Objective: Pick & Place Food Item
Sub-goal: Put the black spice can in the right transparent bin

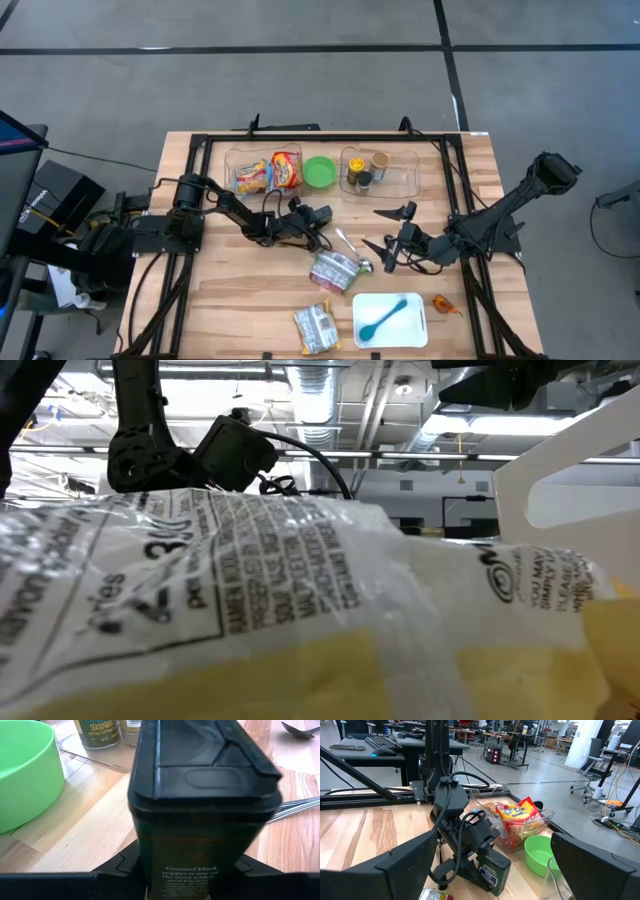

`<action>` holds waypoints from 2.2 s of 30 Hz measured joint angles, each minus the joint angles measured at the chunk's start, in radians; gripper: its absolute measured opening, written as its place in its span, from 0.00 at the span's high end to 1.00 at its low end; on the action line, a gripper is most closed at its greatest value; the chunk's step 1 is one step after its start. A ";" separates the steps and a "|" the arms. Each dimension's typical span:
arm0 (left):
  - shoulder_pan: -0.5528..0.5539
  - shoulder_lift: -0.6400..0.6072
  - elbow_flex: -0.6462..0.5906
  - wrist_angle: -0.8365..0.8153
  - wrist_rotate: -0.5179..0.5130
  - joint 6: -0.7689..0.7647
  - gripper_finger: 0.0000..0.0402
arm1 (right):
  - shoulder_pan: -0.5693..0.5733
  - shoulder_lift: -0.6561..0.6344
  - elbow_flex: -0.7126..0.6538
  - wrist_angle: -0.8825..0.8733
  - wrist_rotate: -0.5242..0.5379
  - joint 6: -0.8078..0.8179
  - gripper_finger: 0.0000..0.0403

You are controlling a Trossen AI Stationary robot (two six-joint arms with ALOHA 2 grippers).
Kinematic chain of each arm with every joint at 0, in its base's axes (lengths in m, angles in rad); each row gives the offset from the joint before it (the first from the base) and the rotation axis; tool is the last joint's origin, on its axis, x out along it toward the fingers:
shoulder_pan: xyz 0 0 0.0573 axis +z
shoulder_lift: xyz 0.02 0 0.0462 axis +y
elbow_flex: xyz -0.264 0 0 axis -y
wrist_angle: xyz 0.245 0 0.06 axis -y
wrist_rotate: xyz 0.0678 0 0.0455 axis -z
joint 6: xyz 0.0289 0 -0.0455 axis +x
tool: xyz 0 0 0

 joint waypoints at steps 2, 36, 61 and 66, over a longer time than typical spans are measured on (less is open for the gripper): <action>0.000 0.000 0.000 -0.001 0.000 0.000 0.64 | 0.000 0.000 0.000 -0.004 0.000 0.000 0.04; 0.019 -0.408 0.000 -0.329 0.284 0.035 0.65 | 0.000 0.000 0.000 -0.021 -0.001 0.001 0.04; -0.081 -0.605 0.029 -0.545 0.426 0.165 0.66 | -0.030 0.000 0.000 -0.032 -0.191 0.080 0.04; -0.080 -0.498 0.099 -0.542 0.434 0.166 0.66 | -0.055 0.000 0.000 -0.033 -0.265 0.082 0.04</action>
